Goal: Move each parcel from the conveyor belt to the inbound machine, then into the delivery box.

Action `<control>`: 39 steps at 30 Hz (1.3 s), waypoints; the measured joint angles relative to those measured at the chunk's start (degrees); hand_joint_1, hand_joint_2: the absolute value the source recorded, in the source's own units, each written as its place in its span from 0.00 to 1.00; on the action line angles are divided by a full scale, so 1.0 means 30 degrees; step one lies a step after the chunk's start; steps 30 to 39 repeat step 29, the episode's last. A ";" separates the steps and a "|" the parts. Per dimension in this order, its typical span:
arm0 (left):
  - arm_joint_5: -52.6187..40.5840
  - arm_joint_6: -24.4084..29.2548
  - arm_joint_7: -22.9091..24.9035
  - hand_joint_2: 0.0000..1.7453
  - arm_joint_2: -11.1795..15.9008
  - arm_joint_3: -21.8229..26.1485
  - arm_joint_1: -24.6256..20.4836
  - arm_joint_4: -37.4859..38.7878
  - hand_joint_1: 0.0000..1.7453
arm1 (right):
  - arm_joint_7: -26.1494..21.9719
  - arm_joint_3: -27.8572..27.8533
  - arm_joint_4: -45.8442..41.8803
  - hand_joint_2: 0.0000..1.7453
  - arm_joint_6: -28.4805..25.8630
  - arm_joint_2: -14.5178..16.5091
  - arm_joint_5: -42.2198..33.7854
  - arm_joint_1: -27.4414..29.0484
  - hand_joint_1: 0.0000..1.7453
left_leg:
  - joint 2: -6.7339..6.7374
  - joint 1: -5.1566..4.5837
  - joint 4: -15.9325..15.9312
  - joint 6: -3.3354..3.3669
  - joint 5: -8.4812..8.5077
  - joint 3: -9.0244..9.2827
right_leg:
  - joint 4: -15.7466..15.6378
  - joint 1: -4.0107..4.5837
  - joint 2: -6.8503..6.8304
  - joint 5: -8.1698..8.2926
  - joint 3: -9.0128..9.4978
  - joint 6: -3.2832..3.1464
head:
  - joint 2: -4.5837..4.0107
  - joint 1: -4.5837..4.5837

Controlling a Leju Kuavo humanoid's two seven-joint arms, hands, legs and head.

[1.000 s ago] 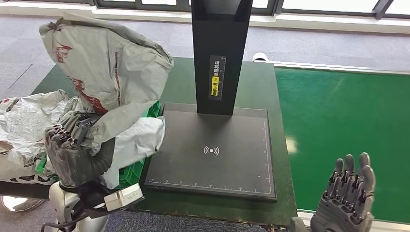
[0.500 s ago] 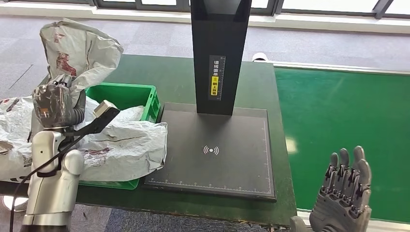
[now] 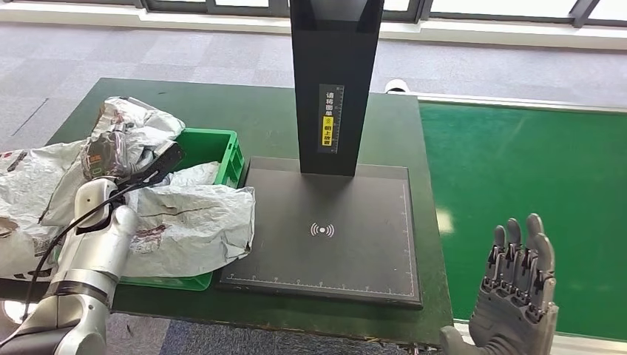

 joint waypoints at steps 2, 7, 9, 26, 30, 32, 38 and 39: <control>0.1097 0.0011 -0.0754 0.00 -0.0240 0.0091 0.0261 -0.0771 0.00 | 0.0000 -0.0091 0.0000 1.00 -0.0060 0.0000 -0.0032 0.0099 0.00 | 0.0004 -0.0001 0.0000 0.0000 -0.0002 -0.0005 | 0.0000 -0.0002 0.0002 0.0000 -0.0001 0.0000 | 0.0000 0.0000; 0.5111 -0.0022 -0.2904 0.00 -0.0980 0.0173 0.2904 -0.5738 0.00 | 0.0009 -0.0126 0.0000 1.00 -0.0802 -0.0013 -0.0628 0.0321 0.00 | 0.0050 -0.0010 -0.0001 0.0000 -0.0023 -0.0002 | -0.0005 -0.0010 0.0043 -0.0003 -0.0026 0.0000 | 0.0000 0.0000; 0.5756 -0.0009 -0.3215 0.00 -0.1199 0.0173 0.3904 -0.7423 0.00 | 0.0000 -0.0126 0.0000 1.00 -0.0996 -0.0026 -0.0714 0.0330 0.00 | 0.0048 -0.0008 -0.0002 0.0000 -0.0024 -0.0011 | -0.0007 -0.0007 0.0044 -0.0006 -0.0031 -0.0002 | 0.0000 0.0004; 1.9798 -0.1392 -1.1190 0.00 -0.2564 -0.2863 1.4582 -2.1727 0.00 | -0.0014 -0.0126 -0.0426 0.00 -0.3563 -0.0066 -0.0499 0.1642 0.00 | 0.0078 -0.0012 -0.0004 0.0021 -0.0100 0.0004 | -0.0036 -0.0011 0.0065 -0.0068 -0.0032 0.0025 | 0.0000 0.0000; 2.1144 -0.3391 -1.1690 0.00 -0.2591 -0.4303 1.5650 -2.3126 0.00 | -0.0014 -0.0126 -0.0430 0.00 -0.3611 -0.0066 -0.0715 0.1510 0.00 | 0.0033 -0.0013 -0.0003 0.0027 -0.0103 0.0001 | -0.0038 -0.0014 0.0011 -0.0083 -0.0007 0.0043 | 0.0000 0.0001; 2.1144 -0.3391 -1.1690 0.00 -0.2591 -0.4303 1.5650 -2.3126 0.00 | -0.0014 -0.0126 -0.0430 0.00 -0.3611 -0.0066 -0.0715 0.1510 0.00 | 0.0033 -0.0013 -0.0003 0.0027 -0.0103 0.0001 | -0.0038 -0.0014 0.0011 -0.0083 -0.0007 0.0043 | 0.0000 0.0001; 2.1144 -0.3391 -1.1690 0.00 -0.2591 -0.4303 1.5650 -2.3126 0.00 | -0.0014 -0.0126 -0.0430 0.00 -0.3611 -0.0066 -0.0715 0.1510 0.00 | 0.0033 -0.0013 -0.0003 0.0027 -0.0103 0.0001 | -0.0038 -0.0014 0.0011 -0.0083 -0.0007 0.0043 | 0.0000 0.0001; 2.1144 -0.3391 -1.1690 0.00 -0.2591 -0.4303 1.5650 -2.3126 0.00 | -0.0014 -0.0126 -0.0430 0.00 -0.3611 -0.0066 -0.0715 0.1510 0.00 | 0.0033 -0.0013 -0.0003 0.0027 -0.0103 0.0001 | -0.0038 -0.0014 0.0011 -0.0083 -0.0007 0.0043 | 0.0000 0.0001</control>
